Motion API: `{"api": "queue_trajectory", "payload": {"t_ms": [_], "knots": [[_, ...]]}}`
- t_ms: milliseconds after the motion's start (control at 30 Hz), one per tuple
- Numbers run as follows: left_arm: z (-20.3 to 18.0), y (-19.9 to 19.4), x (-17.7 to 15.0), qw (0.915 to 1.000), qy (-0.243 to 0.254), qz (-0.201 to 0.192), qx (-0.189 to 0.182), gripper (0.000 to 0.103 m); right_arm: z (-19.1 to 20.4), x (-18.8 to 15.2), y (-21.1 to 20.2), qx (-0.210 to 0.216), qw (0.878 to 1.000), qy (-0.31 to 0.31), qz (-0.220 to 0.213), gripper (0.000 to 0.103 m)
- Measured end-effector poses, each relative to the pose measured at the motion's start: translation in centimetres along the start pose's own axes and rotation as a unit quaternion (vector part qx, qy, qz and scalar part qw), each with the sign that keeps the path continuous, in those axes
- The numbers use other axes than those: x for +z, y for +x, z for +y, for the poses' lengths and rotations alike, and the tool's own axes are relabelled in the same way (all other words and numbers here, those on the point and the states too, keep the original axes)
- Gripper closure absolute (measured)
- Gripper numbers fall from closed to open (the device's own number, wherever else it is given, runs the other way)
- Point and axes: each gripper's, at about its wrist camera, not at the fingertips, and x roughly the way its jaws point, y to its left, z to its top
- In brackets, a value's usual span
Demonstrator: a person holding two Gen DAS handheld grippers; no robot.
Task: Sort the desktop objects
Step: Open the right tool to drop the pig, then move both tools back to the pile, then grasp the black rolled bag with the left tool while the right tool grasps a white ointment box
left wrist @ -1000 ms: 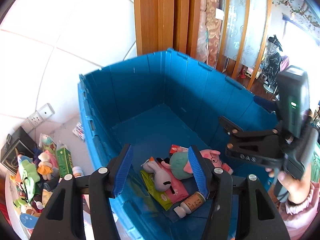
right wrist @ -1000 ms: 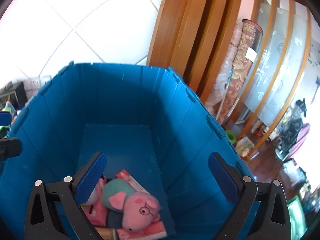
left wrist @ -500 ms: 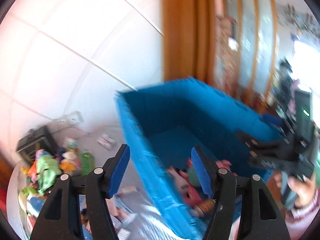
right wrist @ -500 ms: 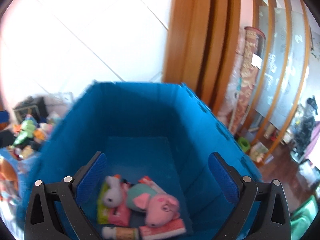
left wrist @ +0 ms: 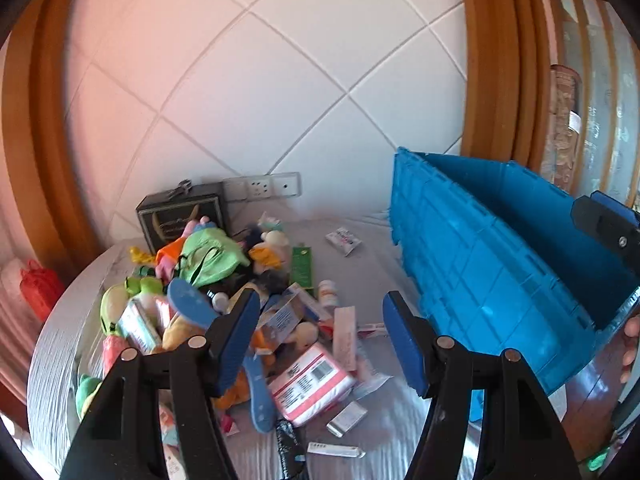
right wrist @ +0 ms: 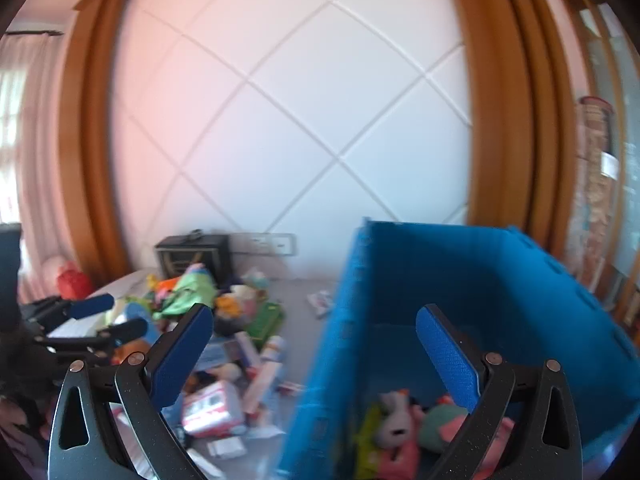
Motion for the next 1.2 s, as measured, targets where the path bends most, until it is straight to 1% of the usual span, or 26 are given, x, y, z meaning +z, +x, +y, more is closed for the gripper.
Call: {"api": "queue_trajectory", "payload": {"t_ms": [67, 167, 333, 400, 500, 567, 633, 733, 800, 867, 933, 1033, 1067, 1100, 1167, 1200], "knots": [[2.6, 0.5, -1.8, 0.9995, -0.025, 0.014, 0.013, 0.04, 2.3, -0.5, 0.8, 0.031, 0.999, -0.014, 0.0, 0.0], [5.8, 1.7, -4.7, 0.9968, -0.053, 0.053, 0.031, 0.04, 6.3, -1.6, 2.3, 0.076, 0.996, -0.042, 0.01, 0.0], [8.6, 3.6, -9.8, 0.99, -0.065, 0.109, 0.062, 0.04, 11.1, -4.1, 4.5, 0.135, 0.988, -0.061, 0.038, 0.0], [9.3, 4.5, -11.9, 0.987, -0.071, 0.13, 0.064, 0.04, 12.7, -5.7, 5.7, 0.159, 0.983, -0.067, 0.063, 0.0], [9.5, 6.1, -14.4, 0.9827, -0.075, 0.161, 0.051, 0.04, 14.2, -8.4, 8.0, 0.184, 0.973, -0.07, 0.116, 0.0], [9.4, 7.3, -16.0, 0.9794, -0.078, 0.183, 0.036, 0.04, 14.4, -10.3, 9.7, 0.189, 0.968, -0.063, 0.151, 0.0], [8.8, 8.7, -17.4, 0.9747, -0.079, 0.208, 0.024, 0.04, 13.8, -12.8, 11.6, 0.182, 0.962, -0.046, 0.196, 0.0], [7.5, 10.6, -19.3, 0.9692, -0.072, 0.235, 0.006, 0.04, 12.6, -16.5, 13.7, 0.156, 0.954, -0.03, 0.255, 0.0], [6.4, 11.9, -20.3, 0.9665, -0.056, 0.251, -0.003, 0.04, 11.7, -18.9, 14.8, 0.136, 0.946, -0.026, 0.294, 0.0], [5.5, 13.2, -21.2, 0.964, -0.044, 0.262, -0.007, 0.04, 10.8, -20.8, 15.6, 0.125, 0.939, -0.018, 0.32, 0.0], [5.0, 14.4, -22.0, 0.9617, -0.044, 0.27, -0.013, 0.04, 9.8, -22.2, 16.0, 0.121, 0.932, -0.007, 0.342, 0.0], [4.6, 15.9, -23.3, 0.9543, -0.048, 0.294, -0.021, 0.04, 9.0, -23.9, 16.6, 0.118, 0.923, 0.003, 0.366, 0.0], [4.6, 16.2, -23.7, 0.9523, -0.05, 0.301, -0.021, 0.043, 8.9, -24.3, 16.7, 0.117, 0.922, 0.002, 0.37, 0.0], [4.4, 15.9, -23.7, 0.9573, -0.041, 0.286, -0.014, 0.055, 9.0, -24.6, 16.7, 0.12, 0.92, -0.003, 0.374, 0.0], [4.3, 15.8, -23.8, 0.9572, -0.032, 0.287, -0.018, 0.068, 9.4, -25.1, 16.8, 0.124, 0.917, -0.014, 0.38, 0.004], [4.5, 15.7, -23.8, 0.9563, -0.037, 0.289, -0.022, 0.068, 9.7, -25.4, 17.0, 0.128, 0.915, -0.018, 0.383, 0.015]]}}
